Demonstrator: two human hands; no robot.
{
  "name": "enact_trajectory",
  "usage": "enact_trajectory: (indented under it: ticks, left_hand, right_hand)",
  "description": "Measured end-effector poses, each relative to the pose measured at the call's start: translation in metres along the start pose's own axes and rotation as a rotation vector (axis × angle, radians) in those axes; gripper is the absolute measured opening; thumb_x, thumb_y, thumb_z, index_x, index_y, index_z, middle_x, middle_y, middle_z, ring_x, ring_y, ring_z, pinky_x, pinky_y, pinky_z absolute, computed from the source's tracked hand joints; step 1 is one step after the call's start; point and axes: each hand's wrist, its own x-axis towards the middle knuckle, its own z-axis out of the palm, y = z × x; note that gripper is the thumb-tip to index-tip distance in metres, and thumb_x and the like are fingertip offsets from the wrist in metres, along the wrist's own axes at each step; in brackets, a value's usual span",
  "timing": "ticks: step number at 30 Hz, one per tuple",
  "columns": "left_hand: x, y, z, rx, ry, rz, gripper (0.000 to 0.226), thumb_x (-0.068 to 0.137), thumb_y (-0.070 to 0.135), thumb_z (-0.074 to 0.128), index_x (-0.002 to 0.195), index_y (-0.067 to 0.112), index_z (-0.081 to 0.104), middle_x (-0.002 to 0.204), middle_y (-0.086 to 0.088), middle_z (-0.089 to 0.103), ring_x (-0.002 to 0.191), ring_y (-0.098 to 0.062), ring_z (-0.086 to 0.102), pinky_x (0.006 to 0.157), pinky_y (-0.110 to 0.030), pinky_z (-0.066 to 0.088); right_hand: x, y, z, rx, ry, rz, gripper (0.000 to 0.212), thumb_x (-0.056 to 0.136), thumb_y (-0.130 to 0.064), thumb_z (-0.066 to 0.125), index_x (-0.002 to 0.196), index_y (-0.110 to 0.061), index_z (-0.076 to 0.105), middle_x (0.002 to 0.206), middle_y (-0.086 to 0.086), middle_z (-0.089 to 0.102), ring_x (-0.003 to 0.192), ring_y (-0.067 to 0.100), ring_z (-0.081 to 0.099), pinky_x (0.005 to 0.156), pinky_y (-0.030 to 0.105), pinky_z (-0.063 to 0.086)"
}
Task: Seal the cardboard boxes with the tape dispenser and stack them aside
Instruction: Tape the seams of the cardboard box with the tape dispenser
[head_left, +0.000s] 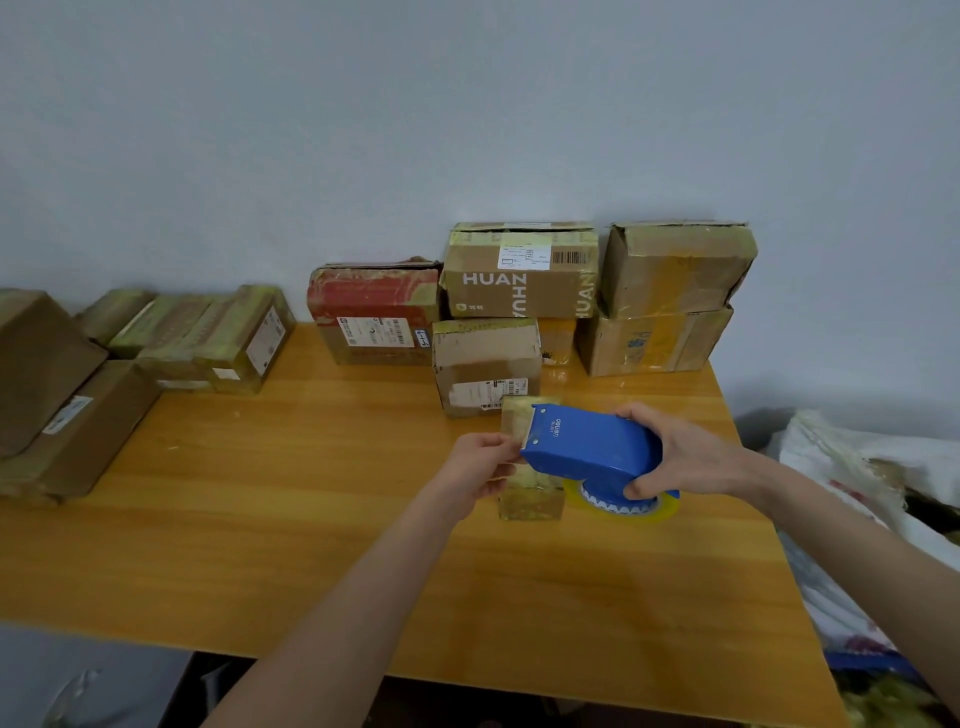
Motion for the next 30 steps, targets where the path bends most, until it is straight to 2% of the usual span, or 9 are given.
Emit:
enact_trajectory:
  ticks: [3,7,9,11,14,19,23,27,30]
  left_hand:
    - [-0.002,-0.001,0.001,0.022,0.041,0.041,0.011,0.094,0.019,0.06,0.084,0.018,0.067,0.063,0.009,0.066,0.068,-0.009,0.054,0.059,-0.022,0.045]
    - [-0.004,-0.005,0.005,0.134,0.123,0.126,0.015,0.093,0.019,0.061,0.079,0.018,0.066,0.072,0.004,0.062,0.067,-0.009,0.05,0.054,-0.02,0.041]
    - [-0.006,-0.007,0.004,0.152,0.138,0.133,0.013,0.092,0.021,0.063,0.079,0.018,0.067,0.074,0.004,0.063,0.067,-0.008,0.048,0.051,-0.019,0.041]
    - [-0.01,-0.011,-0.004,0.163,0.159,0.132,0.012,0.09,0.023,0.065,0.08,0.018,0.068,0.073,0.006,0.063,0.065,-0.007,0.047,0.048,-0.016,0.041]
    - [-0.015,-0.024,-0.029,0.144,0.243,0.113,0.017,0.091,0.024,0.065,0.085,0.009,0.07,0.066,0.007,0.06,0.06,-0.007,0.045,0.045,-0.015,0.04]
    - [-0.012,-0.04,-0.033,0.144,0.3,0.084,0.022,0.094,0.023,0.062,0.08,0.007,0.067,0.052,0.012,0.052,0.055,-0.009,0.04,0.047,-0.02,0.036]
    - [-0.002,-0.045,-0.028,0.198,0.301,0.07,0.027,0.095,0.023,0.061,0.072,0.008,0.064,0.033,0.017,0.042,0.049,-0.01,0.032,0.043,-0.02,0.032]
    - [0.012,-0.051,-0.02,0.249,0.343,0.038,0.031,0.093,0.025,0.063,0.067,0.009,0.064,0.063,-0.003,0.056,0.052,-0.015,0.035,0.053,-0.03,0.034]
    - [0.023,-0.054,-0.016,0.277,0.358,0.028,0.032,0.093,0.026,0.064,0.066,0.009,0.064,0.062,-0.004,0.054,0.049,-0.014,0.034,0.053,-0.03,0.033]
  right_hand:
    - [0.001,0.002,0.001,-0.039,0.005,-0.002,0.069,0.071,-0.009,0.084,0.122,-0.03,0.044,0.114,-0.006,0.054,0.101,0.009,0.059,0.071,0.014,0.05]
    - [0.004,0.0,0.005,-0.16,0.047,-0.018,0.07,0.067,-0.033,0.088,0.121,-0.034,0.043,0.112,-0.013,0.055,0.098,0.007,0.059,0.073,0.015,0.052]
    - [0.004,0.001,0.005,-0.181,0.05,-0.024,0.069,0.069,-0.035,0.086,0.122,-0.036,0.042,0.112,-0.013,0.056,0.098,0.008,0.06,0.074,0.019,0.055]
    - [0.001,0.006,0.002,-0.191,0.054,-0.021,0.069,0.069,-0.032,0.085,0.123,-0.036,0.042,0.11,-0.015,0.056,0.097,0.005,0.059,0.071,0.014,0.051]
    - [-0.011,0.017,-0.004,-0.214,0.056,0.012,0.069,0.064,-0.038,0.081,0.121,-0.041,0.043,0.108,-0.019,0.055,0.095,0.0,0.057,0.069,0.011,0.047]
    - [-0.015,0.041,-0.008,-0.246,0.044,0.093,0.064,0.071,-0.024,0.082,0.122,-0.036,0.044,0.109,-0.011,0.056,0.097,0.009,0.058,0.08,0.027,0.051]
    - [-0.006,0.052,-0.004,-0.259,0.032,0.109,0.064,0.069,-0.027,0.08,0.12,-0.037,0.042,0.106,-0.014,0.056,0.094,0.006,0.057,0.074,0.022,0.047]
    - [0.001,0.067,0.0,-0.281,0.023,0.165,0.065,0.069,-0.029,0.079,0.117,-0.041,0.038,0.103,-0.016,0.055,0.091,0.003,0.056,0.067,0.019,0.043]
    - [0.008,0.076,0.007,-0.305,0.026,0.202,0.066,0.069,-0.032,0.079,0.122,-0.039,0.039,0.105,-0.012,0.055,0.092,0.009,0.057,0.074,0.028,0.05]
